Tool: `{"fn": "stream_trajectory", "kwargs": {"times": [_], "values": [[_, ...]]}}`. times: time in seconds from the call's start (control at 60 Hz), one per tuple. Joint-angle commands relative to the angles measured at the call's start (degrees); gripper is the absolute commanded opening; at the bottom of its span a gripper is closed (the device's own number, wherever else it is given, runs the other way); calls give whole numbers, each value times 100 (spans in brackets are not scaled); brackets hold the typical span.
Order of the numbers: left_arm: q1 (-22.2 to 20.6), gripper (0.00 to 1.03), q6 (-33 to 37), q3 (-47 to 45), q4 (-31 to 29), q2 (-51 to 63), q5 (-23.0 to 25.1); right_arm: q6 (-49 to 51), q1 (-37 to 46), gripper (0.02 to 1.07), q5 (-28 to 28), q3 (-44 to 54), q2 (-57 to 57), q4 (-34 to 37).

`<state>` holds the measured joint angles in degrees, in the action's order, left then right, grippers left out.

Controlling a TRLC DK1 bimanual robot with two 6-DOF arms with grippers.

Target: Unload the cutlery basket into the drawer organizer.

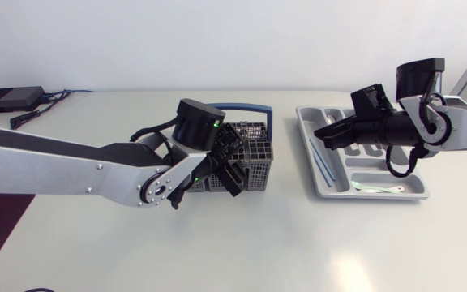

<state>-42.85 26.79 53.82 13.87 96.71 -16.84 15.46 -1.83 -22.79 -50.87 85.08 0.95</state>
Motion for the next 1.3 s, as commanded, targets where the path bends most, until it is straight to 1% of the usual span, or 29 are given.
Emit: {"fn": "stream_trajectory", "kwargs": {"times": [0.0, 0.167, 0.267, 0.55, 0.667, 0.85, 0.9, 0.983, 1.033, 1.183, 1.25, 1.283], "values": [[119, 77, -182, 234, 99, 112, -65, 80, -37, 59, 2, 200, -105, -121], [181, 77, -341, 260, 11, 59, 23, 132, -46, 59, 2, 271, -158, -148], [207, 77, -402, 322, 11, 103, 58, 132, -55, 59, 11, 315, -167, -280], [207, 77, -473, 665, -33, 428, 41, 203, -99, 59, 11, 394, -158, -455], [207, 66, -490, 717, -33, 498, 32, 220, -90, 59, 11, 420, -141, -499], [225, 63, -543, 735, -42, 560, -3, 220, -99, 59, -7, 464, -149, -605], [216, 59, -560, 726, -25, 586, -3, 229, -99, 59, -7, 482, -158, -614], [198, 57, -569, 735, 2, 630, -3, 238, -99, 59, -7, 508, -167, -640], [189, 54, -569, 744, 19, 657, -12, 238, -99, 59, -7, 534, -167, -684], [198, 35, -587, 779, 37, 718, -21, 273, -99, 59, -24, 596, -202, -693], [189, 24, -604, 796, 55, 718, -39, 299, -99, 59, -33, 622, -229, -702], [198, 22, -613, 796, 63, 718, -39, 326, -90, 59, -33, 631, -246, -702]]}}
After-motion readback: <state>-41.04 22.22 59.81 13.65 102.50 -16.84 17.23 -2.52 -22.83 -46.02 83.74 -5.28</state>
